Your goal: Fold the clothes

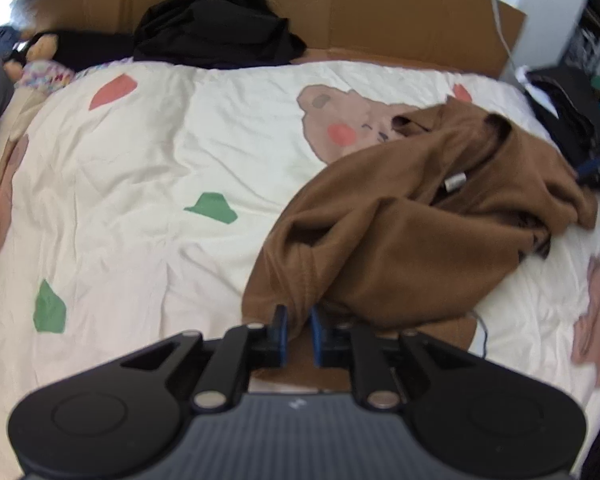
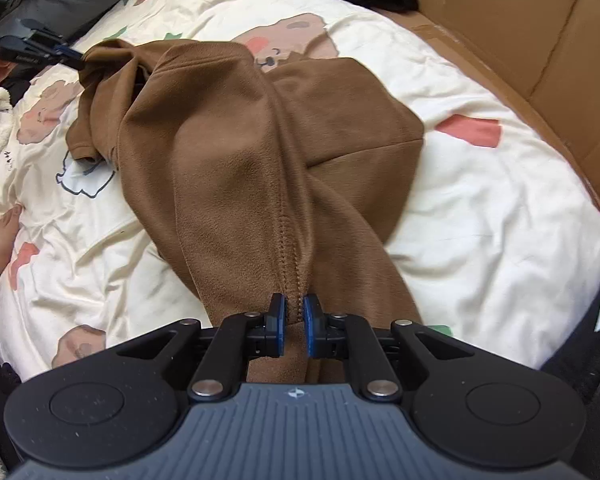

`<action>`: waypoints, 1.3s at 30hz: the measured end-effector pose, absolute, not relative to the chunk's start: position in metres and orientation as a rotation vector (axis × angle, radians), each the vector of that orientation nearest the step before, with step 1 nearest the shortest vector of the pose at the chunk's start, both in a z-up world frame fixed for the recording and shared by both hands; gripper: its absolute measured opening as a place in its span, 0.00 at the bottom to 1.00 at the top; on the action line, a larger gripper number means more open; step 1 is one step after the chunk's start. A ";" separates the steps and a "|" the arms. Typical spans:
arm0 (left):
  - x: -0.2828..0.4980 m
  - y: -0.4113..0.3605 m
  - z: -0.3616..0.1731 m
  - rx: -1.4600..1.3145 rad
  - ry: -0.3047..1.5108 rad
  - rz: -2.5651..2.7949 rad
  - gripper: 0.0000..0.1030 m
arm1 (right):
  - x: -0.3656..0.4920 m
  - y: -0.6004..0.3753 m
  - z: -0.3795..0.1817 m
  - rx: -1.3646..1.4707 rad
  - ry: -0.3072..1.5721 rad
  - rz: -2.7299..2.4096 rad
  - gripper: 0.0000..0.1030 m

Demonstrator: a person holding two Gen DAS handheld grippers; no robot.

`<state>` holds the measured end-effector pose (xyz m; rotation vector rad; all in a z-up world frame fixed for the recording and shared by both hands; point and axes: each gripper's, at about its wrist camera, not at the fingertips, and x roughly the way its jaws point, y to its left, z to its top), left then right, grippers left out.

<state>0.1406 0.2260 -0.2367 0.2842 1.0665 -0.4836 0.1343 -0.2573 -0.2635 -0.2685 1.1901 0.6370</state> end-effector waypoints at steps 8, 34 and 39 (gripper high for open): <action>0.141 0.243 -0.226 0.216 1.015 -0.502 0.24 | 0.140 -0.259 -0.264 -0.258 1.201 0.623 0.10; 0.129 0.176 -0.248 0.478 0.947 -0.192 0.23 | 0.134 -0.261 -0.259 -0.189 1.172 0.596 0.13; 0.138 0.172 -0.254 0.497 0.950 -0.166 0.24 | 0.134 -0.261 -0.261 -0.183 1.174 0.599 0.13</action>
